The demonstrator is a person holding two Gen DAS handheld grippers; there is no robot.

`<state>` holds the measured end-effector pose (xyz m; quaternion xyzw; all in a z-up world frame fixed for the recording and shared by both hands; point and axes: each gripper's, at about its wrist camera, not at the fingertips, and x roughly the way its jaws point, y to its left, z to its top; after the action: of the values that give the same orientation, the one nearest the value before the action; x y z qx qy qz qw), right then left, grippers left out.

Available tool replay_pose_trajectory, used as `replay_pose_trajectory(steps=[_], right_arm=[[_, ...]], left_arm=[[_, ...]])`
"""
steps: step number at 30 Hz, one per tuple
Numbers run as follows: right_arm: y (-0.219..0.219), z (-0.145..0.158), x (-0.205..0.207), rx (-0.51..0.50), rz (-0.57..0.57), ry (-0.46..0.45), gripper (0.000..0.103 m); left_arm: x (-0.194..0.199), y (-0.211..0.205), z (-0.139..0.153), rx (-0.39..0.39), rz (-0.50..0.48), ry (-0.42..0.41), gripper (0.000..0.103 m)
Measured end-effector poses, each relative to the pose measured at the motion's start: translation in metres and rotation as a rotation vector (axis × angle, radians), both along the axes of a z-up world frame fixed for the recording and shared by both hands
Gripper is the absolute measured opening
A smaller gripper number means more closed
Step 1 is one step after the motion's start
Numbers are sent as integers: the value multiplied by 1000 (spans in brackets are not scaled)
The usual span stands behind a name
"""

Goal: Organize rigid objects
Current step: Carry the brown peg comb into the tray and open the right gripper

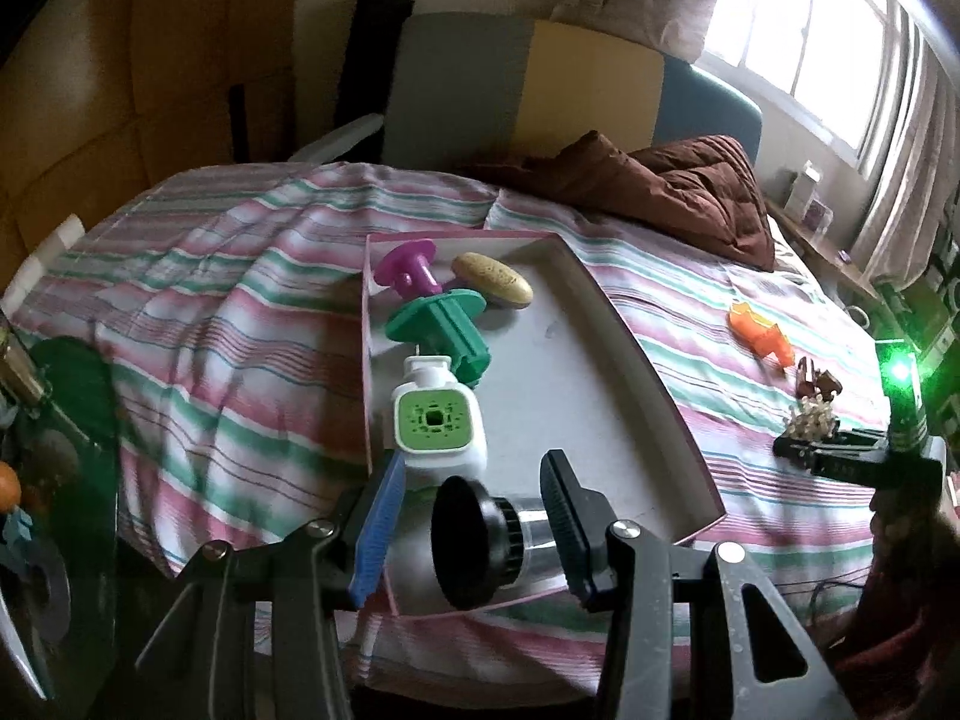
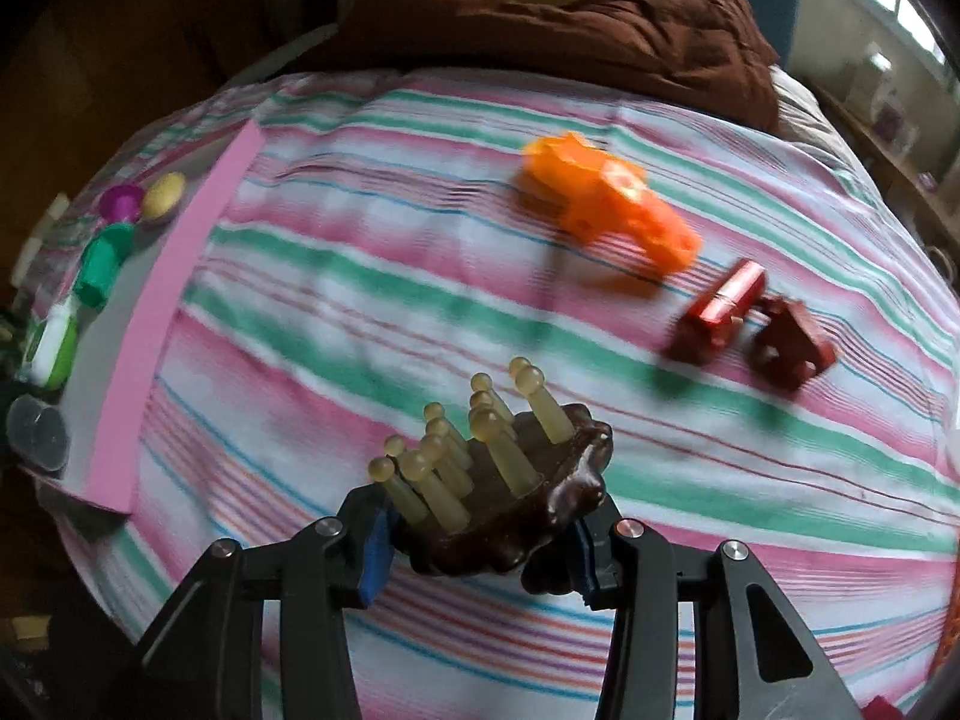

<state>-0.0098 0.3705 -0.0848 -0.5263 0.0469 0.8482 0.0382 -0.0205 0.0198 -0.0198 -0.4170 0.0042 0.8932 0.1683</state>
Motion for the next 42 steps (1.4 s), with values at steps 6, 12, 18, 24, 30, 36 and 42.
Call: replay_pose_trajectory(steps=[6, 12, 18, 24, 30, 36, 42], right_arm=[[-29, 2, -11, 3, 6, -1, 47], [-40, 3, -22, -4, -25, 8, 47], [-51, 11, -28, -14, 0, 30, 46], [-56, 3, -29, -8, 15, 22, 47], [-63, 21, -28, -21, 15, 78, 46], [-108, 55, -40, -52, 153, 164, 46], [-161, 65, -61, -66, 300, 151, 46]], left_arm=[[0, -19, -1, 31, 41, 8, 47], [0, -37, -2, 29, 85, 12, 47], [0, -52, -6, 15, 130, 11, 47], [3, -53, -1, 6, 135, 28, 47], [5, -48, -1, -10, 123, 32, 47], [6, -45, -4, -12, 116, 19, 47], [5, -48, -5, -3, 129, 21, 47]])
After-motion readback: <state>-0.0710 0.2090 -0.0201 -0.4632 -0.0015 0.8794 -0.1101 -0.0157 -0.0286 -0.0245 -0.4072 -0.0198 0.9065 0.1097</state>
